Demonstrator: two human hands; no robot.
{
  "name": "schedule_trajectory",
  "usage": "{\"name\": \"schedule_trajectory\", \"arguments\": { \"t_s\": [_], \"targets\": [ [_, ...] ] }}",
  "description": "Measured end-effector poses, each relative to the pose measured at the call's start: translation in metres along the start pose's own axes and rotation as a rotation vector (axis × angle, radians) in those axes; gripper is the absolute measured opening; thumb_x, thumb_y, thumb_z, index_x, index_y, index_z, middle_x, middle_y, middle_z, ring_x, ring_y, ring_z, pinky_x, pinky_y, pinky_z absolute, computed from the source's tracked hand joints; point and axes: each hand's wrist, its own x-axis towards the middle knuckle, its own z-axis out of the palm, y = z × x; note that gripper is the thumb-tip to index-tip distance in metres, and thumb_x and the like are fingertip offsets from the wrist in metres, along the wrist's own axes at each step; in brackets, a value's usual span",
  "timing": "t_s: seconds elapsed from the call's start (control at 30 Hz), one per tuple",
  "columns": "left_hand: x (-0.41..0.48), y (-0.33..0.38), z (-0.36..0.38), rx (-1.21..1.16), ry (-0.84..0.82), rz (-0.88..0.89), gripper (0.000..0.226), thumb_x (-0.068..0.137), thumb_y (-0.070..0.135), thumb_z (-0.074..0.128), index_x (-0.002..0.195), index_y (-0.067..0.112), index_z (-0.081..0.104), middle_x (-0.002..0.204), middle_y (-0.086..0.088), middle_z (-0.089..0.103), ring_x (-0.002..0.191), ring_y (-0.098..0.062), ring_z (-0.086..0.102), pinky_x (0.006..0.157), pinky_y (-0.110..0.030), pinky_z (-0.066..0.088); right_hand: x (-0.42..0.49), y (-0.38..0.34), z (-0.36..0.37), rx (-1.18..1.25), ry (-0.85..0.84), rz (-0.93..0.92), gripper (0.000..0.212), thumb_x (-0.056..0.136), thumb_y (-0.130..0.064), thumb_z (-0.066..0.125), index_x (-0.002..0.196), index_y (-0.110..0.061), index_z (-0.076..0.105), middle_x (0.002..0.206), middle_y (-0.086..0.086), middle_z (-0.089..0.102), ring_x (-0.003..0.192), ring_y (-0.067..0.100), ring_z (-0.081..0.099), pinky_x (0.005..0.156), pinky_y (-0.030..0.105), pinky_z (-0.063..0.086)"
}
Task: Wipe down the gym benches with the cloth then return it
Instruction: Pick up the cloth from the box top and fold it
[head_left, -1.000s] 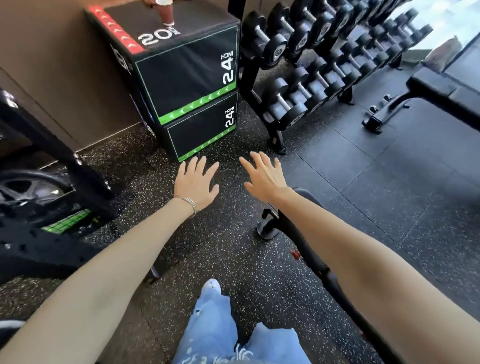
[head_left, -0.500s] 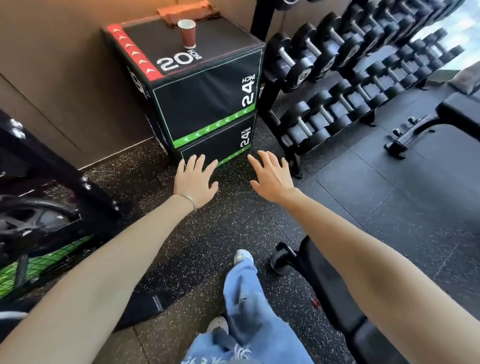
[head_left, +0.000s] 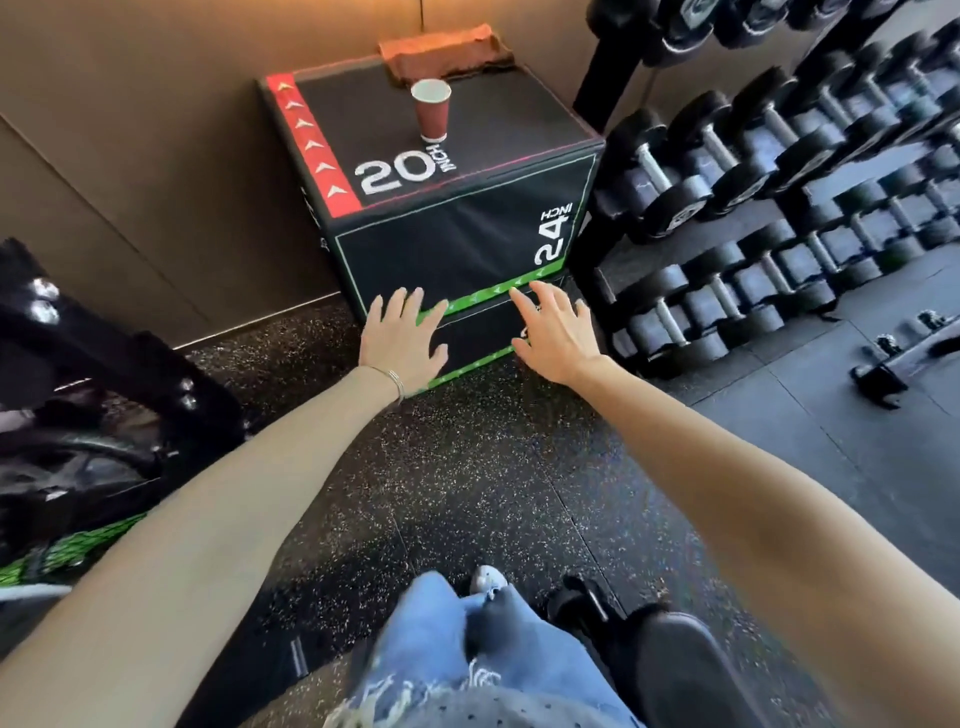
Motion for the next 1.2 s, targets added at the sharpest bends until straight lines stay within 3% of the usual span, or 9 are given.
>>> {"name": "schedule_trajectory", "arguments": {
  "t_s": [0.5,0.87,1.2],
  "targets": [
    [0.206,-0.064,0.011,0.014,-0.011,0.133,0.062,0.093,0.047,0.036,0.148,0.026,0.019,0.155,-0.011,0.022,0.142,-0.03,0.018,0.116,-0.047,0.013,0.2,0.038,-0.017,-0.134,-0.064,0.001,0.069,0.093,-0.035,0.053,0.15,-0.021,0.016,0.153,0.008,0.018,0.142,0.025,0.015,0.111,0.054,0.021],
    [0.317,-0.11,0.02,0.044,-0.062,0.149,0.062,0.093,0.047,0.035,0.148,0.025,0.019,0.154,-0.011,0.024,0.142,-0.03,0.018,0.115,-0.047,0.015,0.326,0.038,-0.025,-0.058,-0.058,-0.057,0.069,0.094,-0.033,0.053,0.15,-0.019,0.015,0.154,0.008,0.02,0.141,0.025,0.018,0.113,0.05,0.021],
    [0.419,-0.079,0.045,-0.041,-0.121,0.105,0.063,0.094,0.047,0.034,0.149,0.023,0.015,0.156,-0.014,0.018,0.143,-0.031,0.018,0.114,-0.044,0.02,0.443,0.103,-0.027,-0.065,-0.111,-0.138,0.069,0.095,-0.031,0.053,0.15,-0.018,0.015,0.153,0.006,0.022,0.139,0.026,0.023,0.111,0.048,0.024]
  ]
}}
